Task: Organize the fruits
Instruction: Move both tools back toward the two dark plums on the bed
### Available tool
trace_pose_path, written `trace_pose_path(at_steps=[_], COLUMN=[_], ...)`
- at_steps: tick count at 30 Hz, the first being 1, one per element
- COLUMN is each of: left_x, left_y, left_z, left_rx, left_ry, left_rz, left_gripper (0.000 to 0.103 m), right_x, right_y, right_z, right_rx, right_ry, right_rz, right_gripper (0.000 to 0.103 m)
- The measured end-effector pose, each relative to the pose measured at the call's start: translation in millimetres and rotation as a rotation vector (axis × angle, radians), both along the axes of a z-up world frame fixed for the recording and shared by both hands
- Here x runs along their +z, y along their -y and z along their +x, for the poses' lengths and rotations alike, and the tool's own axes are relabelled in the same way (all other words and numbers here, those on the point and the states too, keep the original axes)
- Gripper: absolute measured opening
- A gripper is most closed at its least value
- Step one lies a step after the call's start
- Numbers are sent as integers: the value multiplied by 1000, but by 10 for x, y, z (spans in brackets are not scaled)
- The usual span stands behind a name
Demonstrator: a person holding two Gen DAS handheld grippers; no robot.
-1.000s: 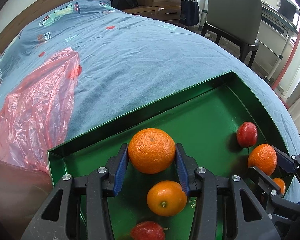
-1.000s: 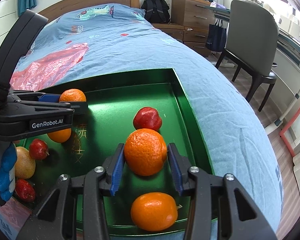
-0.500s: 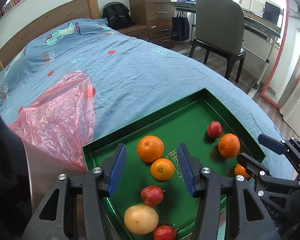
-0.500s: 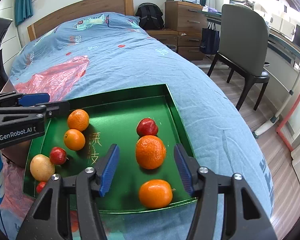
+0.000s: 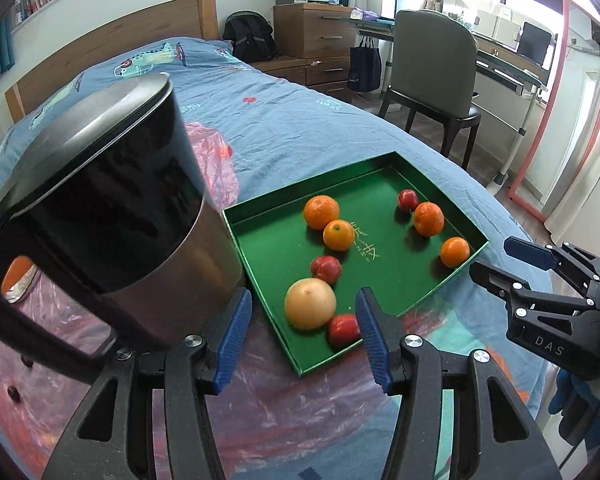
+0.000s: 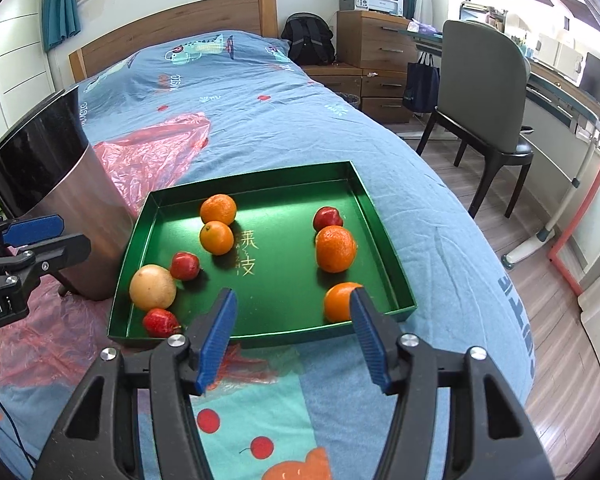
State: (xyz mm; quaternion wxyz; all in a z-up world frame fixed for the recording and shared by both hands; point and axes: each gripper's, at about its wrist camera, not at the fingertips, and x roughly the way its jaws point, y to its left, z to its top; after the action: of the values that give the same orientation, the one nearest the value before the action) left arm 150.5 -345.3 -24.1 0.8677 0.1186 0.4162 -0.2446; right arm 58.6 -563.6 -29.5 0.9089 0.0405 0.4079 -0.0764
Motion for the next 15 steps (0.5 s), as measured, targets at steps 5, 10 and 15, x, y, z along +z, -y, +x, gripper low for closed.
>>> trace_pose_path(at_steps=[5,10,15], left_x=[4,60,98], left_y=[-383,-725,-1062], left_z=[-288,-506,-720], left_rx=[46,88,129], left_ry=[4,26,51], left_rz=[13,25,26], left_gripper=[48,48,49], right_x=[70,174,279], right_y=[-310,-613,-845], right_z=[-221,-458,-670], right_rx=[28,52,69], right_ry=[3,13,29], right_rz=[9,8,11], right_gripper=[102,102,103])
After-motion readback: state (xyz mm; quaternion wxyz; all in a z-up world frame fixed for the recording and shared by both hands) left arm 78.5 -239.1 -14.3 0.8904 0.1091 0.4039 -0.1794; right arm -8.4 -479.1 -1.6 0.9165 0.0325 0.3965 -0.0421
